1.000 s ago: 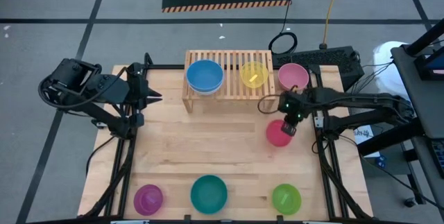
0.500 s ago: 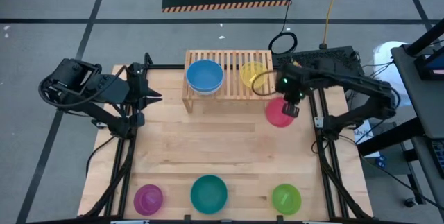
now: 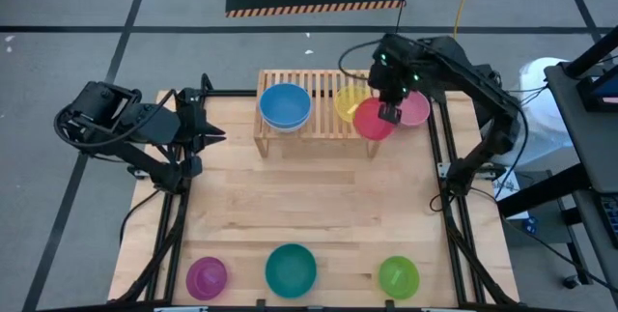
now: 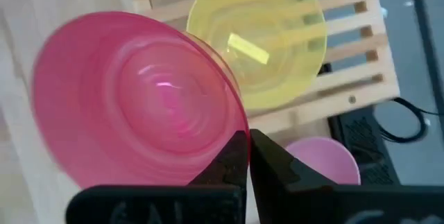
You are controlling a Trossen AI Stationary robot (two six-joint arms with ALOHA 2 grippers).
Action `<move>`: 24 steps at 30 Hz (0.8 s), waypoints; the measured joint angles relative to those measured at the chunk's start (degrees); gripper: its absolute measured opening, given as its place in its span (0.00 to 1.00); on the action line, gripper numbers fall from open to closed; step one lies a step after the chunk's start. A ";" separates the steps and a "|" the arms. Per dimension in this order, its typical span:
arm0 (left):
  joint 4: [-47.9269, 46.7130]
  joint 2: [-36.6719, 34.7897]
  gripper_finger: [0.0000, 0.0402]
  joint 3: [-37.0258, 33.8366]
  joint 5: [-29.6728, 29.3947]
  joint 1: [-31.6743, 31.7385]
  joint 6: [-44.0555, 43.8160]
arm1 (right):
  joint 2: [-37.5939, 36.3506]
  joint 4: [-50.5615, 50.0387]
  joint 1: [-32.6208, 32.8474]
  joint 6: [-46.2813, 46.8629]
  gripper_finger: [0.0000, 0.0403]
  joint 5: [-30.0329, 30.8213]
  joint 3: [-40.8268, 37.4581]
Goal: Place and stack bowls onto a shelf
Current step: Stack the red bowl on top of the yellow bowl on the shelf
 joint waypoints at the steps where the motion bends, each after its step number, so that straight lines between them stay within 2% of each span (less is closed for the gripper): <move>1: 0.00 0.00 0.14 0.00 0.00 0.02 -0.23 | 0.90 0.04 -0.82 -1.06 0.00 -0.63 0.91; 14: 0.01 0.00 0.14 0.00 0.05 0.00 -2.14 | 9.39 1.02 -6.82 -8.73 0.00 -1.01 11.83; 21: 0.00 0.00 0.14 0.00 0.05 0.01 -2.51 | 11.99 2.88 -9.62 -9.89 0.00 -8.18 12.86; 24: 0.00 0.00 0.14 0.00 0.07 0.00 -2.51 | 13.20 2.15 -10.10 -10.10 0.00 -8.20 12.84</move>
